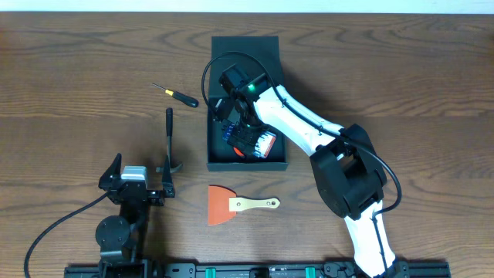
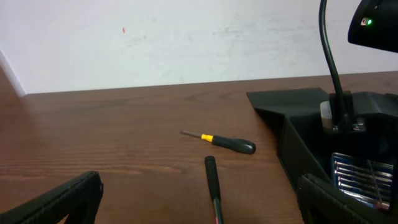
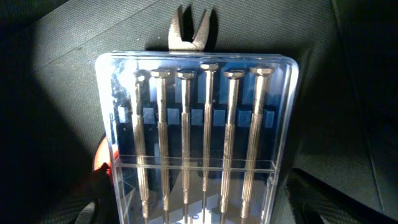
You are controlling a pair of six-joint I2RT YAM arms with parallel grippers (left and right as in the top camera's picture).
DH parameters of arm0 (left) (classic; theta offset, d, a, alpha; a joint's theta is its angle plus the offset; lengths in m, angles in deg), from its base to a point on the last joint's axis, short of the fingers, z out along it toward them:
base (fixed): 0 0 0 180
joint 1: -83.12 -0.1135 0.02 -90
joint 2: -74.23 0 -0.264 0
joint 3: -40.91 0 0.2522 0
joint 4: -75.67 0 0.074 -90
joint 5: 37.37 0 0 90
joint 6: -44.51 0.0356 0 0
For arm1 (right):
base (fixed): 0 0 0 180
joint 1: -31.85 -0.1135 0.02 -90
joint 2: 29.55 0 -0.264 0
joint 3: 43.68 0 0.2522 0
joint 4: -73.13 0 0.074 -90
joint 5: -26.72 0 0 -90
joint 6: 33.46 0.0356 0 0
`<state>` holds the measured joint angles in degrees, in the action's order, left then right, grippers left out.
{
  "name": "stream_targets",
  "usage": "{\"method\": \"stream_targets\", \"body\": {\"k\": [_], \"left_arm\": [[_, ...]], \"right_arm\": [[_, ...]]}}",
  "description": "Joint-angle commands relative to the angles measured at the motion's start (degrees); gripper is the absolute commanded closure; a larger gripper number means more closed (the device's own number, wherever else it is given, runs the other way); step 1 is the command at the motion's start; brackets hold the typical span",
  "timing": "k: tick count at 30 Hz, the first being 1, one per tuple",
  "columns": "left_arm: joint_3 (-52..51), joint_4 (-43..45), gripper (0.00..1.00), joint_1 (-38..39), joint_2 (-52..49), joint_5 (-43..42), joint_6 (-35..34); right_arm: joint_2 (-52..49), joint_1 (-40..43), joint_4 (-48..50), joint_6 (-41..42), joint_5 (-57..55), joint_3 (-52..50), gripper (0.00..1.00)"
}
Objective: Pack container
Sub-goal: 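Carry the screwdriver case into the black box and lower it, then release the case and move the right gripper toward the scraper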
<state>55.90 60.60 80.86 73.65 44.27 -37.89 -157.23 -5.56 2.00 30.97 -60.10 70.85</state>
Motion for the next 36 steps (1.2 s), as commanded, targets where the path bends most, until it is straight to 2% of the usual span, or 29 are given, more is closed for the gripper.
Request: {"method": "stream_targets", "body": {"k": [1,4,18,24,30,36], "left_arm": [[-1.0,-2.0,0.01,-0.3,0.3,-0.3,0.7],[-1.0,-2.0,0.02,-0.3,0.3,-0.3,0.7],[-1.0,-2.0,0.02,-0.3,0.3,-0.4,0.7],[-1.0,-2.0,0.01,-0.3,0.3,-0.3,0.7],[-1.0,-2.0,0.01,-0.3,0.3,-0.3,0.7],[-1.0,-2.0,0.01,-0.3,0.3,-0.3,0.7]], "right_arm": [[0.0,-0.4,0.0,-0.2,-0.2,1.3,0.05],[0.9,-0.5,-0.6,1.2,-0.2,1.9,0.01],[17.5,-0.5,-4.0,2.4,-0.1,4.3,0.01],[23.9,-0.5,-12.1,4.0,1.6,4.3,0.01],[25.5,-0.6,-22.3,-5.9,11.9,4.0,0.01],[25.5,-1.9,-24.0,-11.0,12.8,-2.2,0.01]]}}
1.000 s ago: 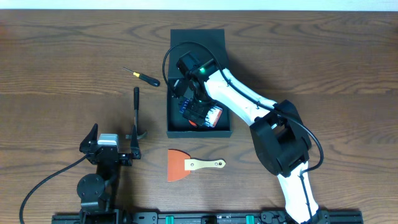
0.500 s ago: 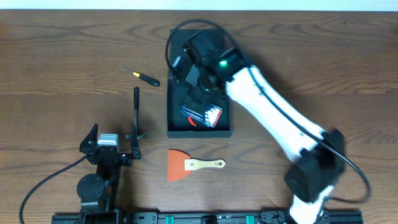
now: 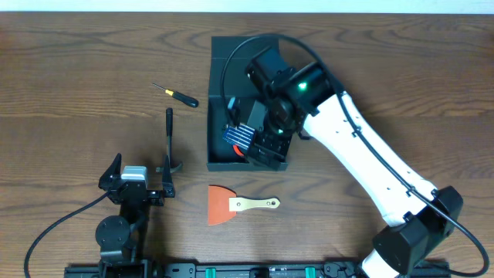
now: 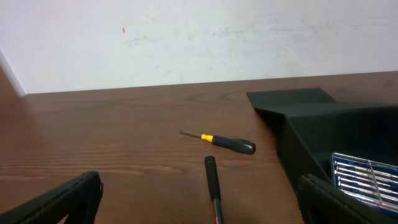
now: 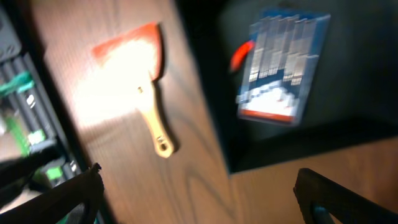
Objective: Pack container
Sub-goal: 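Release the case and move the right gripper toward the scraper, then grasp the orange scraper by its wooden handle with the right gripper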
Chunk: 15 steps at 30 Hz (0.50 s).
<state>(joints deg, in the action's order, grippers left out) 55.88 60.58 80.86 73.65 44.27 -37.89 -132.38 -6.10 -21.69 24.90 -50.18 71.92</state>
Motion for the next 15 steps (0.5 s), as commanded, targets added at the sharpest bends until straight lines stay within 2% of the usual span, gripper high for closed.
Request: {"method": "stream_targets", "body": {"k": [1,7,15], "left_arm": [[-1.0,-2.0,0.01,-0.3,0.3,-0.3,0.7],[-1.0,-2.0,0.02,-0.3,0.3,-0.4,0.7],[-1.0,-2.0,0.01,-0.3,0.3,-0.3,0.7]], "right_arm": [[0.6,-1.9,-0.2,-5.4,2.8,-4.7,0.01],[0.6,-5.7,2.5,-5.7,2.8,-13.5,0.01],[0.6,-11.2,6.4,-3.3,-0.7,-20.0,0.01]]}}
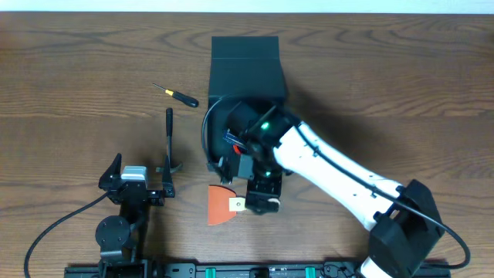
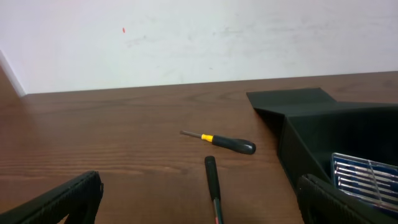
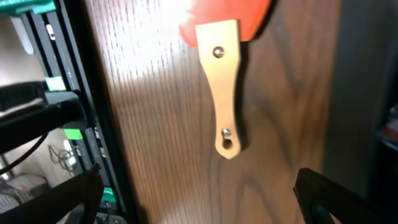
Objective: Pack container
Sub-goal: 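Grasp the orange scraper by its wooden handle with the right gripper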
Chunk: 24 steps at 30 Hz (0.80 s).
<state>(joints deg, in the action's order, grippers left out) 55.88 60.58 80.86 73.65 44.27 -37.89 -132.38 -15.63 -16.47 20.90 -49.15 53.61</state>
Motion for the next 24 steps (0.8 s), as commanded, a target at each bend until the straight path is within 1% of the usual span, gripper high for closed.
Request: {"method": "stream_targets", "body": {"k": [1,6,12,24], "left_arm": [[-1.0,-2.0,0.02,-0.3,0.3,-0.3,0.7],[-1.0,-2.0,0.02,-0.3,0.3,-0.3,0.7],[-1.0,-2.0,0.01,-0.3,0.3,-0.3,0.7],[-1.0,-2.0,0.02,-0.3,0.3,-0.3,0.7]], "right_arm": [[0.6,-2.2,2.3,1.6,-2.9,-2.8,0.01],[0.6,-2.9,6.4,4.3,-3.8,-7.2,0.01],[0.6,-3.1,10.4,6.5,-3.0,-10.2,0.01],[0.5,-5.3,18.7,6.5,-3.8,-15.2,0.01]]}}
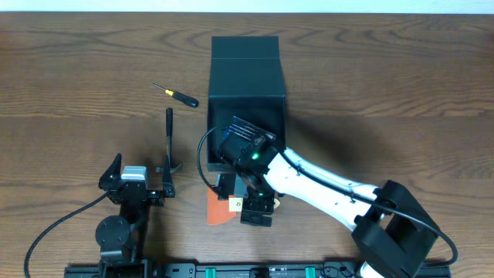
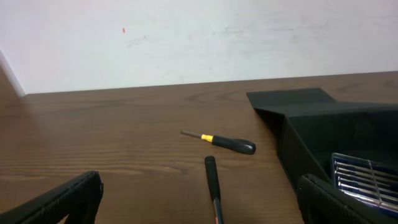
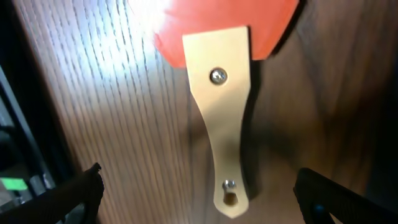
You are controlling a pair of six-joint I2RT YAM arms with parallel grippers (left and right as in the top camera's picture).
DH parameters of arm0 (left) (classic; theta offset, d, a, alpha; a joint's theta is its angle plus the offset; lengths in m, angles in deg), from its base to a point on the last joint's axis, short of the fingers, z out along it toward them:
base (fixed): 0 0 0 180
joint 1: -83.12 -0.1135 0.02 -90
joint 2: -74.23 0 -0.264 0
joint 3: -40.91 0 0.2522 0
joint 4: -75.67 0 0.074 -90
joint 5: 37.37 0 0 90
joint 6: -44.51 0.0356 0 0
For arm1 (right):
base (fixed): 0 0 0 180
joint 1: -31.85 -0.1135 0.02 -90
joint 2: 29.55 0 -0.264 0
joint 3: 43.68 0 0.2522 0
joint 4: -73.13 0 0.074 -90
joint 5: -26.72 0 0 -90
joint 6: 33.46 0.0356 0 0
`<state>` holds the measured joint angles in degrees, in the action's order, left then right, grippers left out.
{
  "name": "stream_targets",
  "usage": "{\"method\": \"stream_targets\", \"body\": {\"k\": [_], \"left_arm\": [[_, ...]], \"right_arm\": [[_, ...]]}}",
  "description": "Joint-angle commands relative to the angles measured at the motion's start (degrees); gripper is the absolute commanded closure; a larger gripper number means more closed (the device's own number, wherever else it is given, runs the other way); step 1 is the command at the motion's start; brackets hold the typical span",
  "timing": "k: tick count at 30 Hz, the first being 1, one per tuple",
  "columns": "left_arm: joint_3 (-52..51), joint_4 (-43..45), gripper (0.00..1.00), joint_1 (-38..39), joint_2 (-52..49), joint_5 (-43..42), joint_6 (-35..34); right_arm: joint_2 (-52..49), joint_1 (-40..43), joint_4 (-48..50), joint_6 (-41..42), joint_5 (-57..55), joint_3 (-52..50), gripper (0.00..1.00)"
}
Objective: Pack container
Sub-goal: 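Grasp the orange scraper by its wooden handle with the right gripper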
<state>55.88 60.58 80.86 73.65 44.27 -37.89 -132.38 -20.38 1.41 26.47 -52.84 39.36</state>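
Note:
The black container (image 1: 255, 108) stands open at the table's middle, with a clear case of small screwdrivers (image 2: 364, 177) lying inside. In front of it lies a scraper (image 1: 218, 207) with an orange blade and a pale wooden handle (image 3: 221, 124). My right gripper (image 1: 256, 207) hangs open just above that handle, its fingers wide on either side of it and apart from it (image 3: 202, 199). At the front left my left gripper (image 1: 131, 185) rests open and holds nothing.
A yellow-banded black screwdriver (image 1: 176, 94) lies left of the container. A black-handled hammer-like tool (image 1: 169, 143) lies in front of my left gripper (image 2: 199, 202). The rail with cables runs along the table's front edge (image 1: 247, 270).
My right gripper has come lower and closer over the scraper, whose handle now fills more of the wrist view. It is still open. The left arm and the loose tools have not moved.
My right gripper was down in the container right over the screwdriver case. Then it was above the container's front, the case left lying inside. Then it hung over the scraper in front of the container, and now it is close above the handle.

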Motion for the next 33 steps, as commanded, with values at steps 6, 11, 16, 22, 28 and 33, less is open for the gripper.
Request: {"method": "stream_targets", "body": {"k": [6,11,16,22,28,33], "left_arm": [[-1.0,-2.0,0.02,-0.3,0.3,-0.3,0.7],[-1.0,-2.0,0.01,-0.3,0.3,-0.3,0.7],[-1.0,-2.0,0.01,-0.3,0.3,-0.3,0.7],[-1.0,-2.0,0.01,-0.3,0.3,-0.3,0.7],[-1.0,-2.0,0.02,-0.3,0.3,-0.3,0.7],[-1.0,-2.0,0.02,-0.3,0.3,-0.3,0.7]], "right_arm": [[0.5,-0.5,4.2,0.9,-0.1,-2.6,0.07],[0.5,-0.5,6.7,0.9,-0.2,-3.7,0.07],[0.5,-0.6,9.1,0.9,-1.6,-5.8,0.06],[0.5,-0.6,10.5,0.9,-2.3,-7.3,0.05],[0.5,-0.6,12.7,0.9,-3.1,-8.2,0.07],[0.5,-0.6,13.5,0.9,-3.2,-8.9,0.08]]}}
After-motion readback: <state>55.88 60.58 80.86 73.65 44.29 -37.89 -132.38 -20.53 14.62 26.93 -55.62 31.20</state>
